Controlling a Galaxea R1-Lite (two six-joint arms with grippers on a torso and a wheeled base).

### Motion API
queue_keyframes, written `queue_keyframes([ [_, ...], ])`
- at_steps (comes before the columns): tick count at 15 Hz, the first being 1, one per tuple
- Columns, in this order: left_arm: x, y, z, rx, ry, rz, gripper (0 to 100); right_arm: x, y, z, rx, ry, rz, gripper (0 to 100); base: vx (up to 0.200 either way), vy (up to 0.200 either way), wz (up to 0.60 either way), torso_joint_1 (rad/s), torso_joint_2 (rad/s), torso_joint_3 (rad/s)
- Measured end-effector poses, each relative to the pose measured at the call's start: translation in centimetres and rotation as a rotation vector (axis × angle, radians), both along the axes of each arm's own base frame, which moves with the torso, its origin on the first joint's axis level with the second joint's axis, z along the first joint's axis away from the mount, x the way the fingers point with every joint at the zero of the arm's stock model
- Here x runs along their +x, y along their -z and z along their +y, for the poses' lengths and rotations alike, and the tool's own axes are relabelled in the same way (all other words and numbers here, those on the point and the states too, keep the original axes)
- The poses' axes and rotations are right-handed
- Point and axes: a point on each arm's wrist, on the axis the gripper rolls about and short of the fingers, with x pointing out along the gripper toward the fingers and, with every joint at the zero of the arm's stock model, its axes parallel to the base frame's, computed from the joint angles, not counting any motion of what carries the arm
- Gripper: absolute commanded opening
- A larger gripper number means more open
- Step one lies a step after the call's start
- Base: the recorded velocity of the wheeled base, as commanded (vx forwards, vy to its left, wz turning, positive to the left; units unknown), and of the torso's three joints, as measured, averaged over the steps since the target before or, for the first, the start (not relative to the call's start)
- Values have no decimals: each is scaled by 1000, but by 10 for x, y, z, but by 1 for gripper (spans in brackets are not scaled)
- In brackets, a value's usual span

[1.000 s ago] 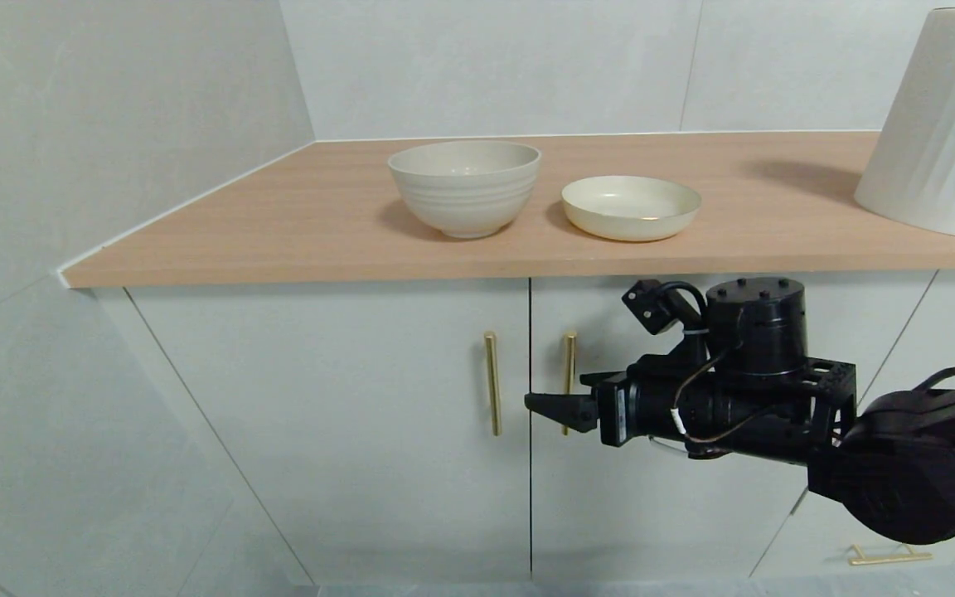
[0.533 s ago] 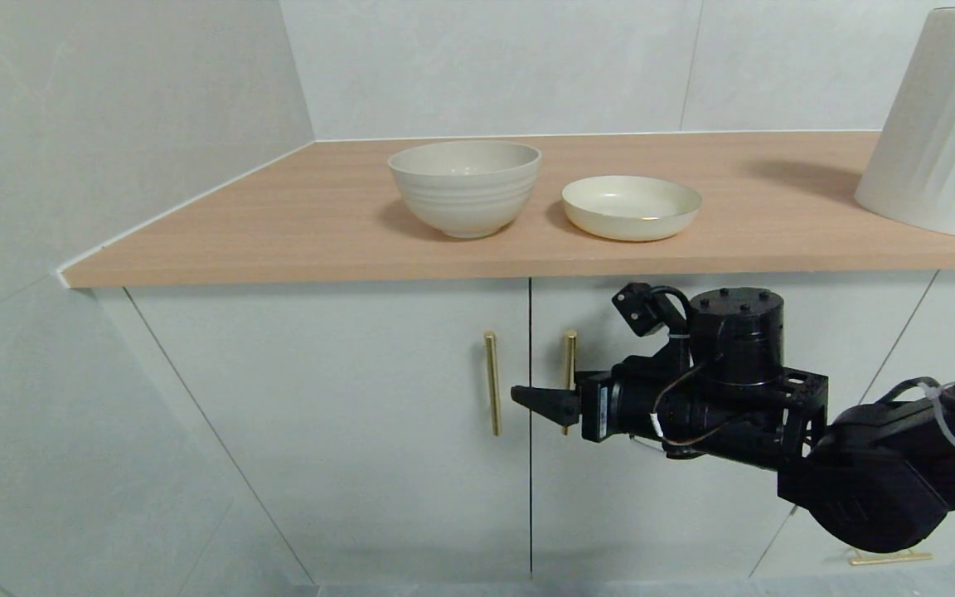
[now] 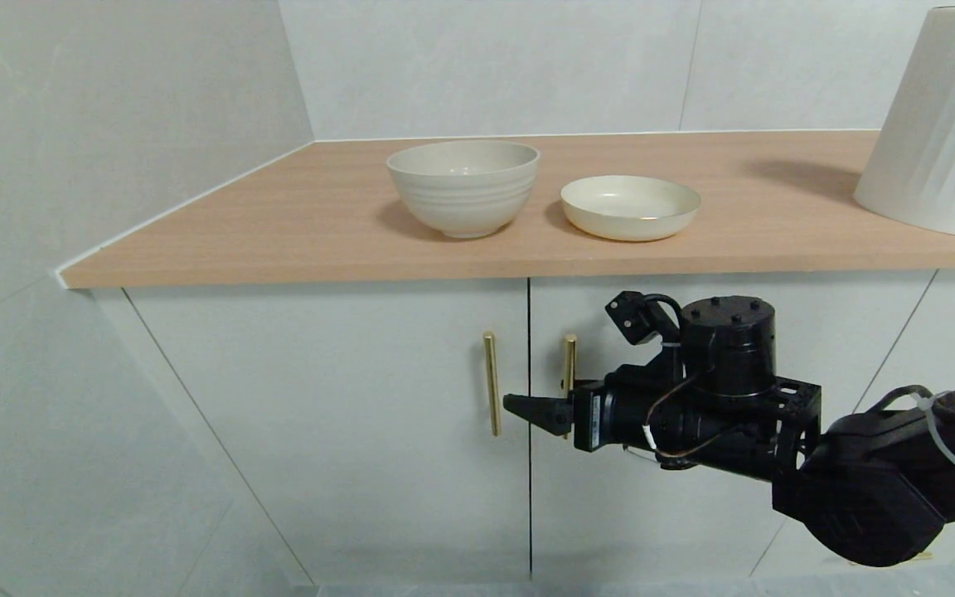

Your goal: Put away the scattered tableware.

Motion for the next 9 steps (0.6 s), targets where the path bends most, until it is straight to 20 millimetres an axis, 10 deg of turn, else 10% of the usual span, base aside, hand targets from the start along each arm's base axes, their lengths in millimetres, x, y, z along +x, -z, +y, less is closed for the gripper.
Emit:
queue_keyframes([
  [9, 0, 0, 0, -1, -1, 0, 100, -20, -5, -4, 51, -62, 8, 100, 0, 0, 0, 0, 0, 0],
])
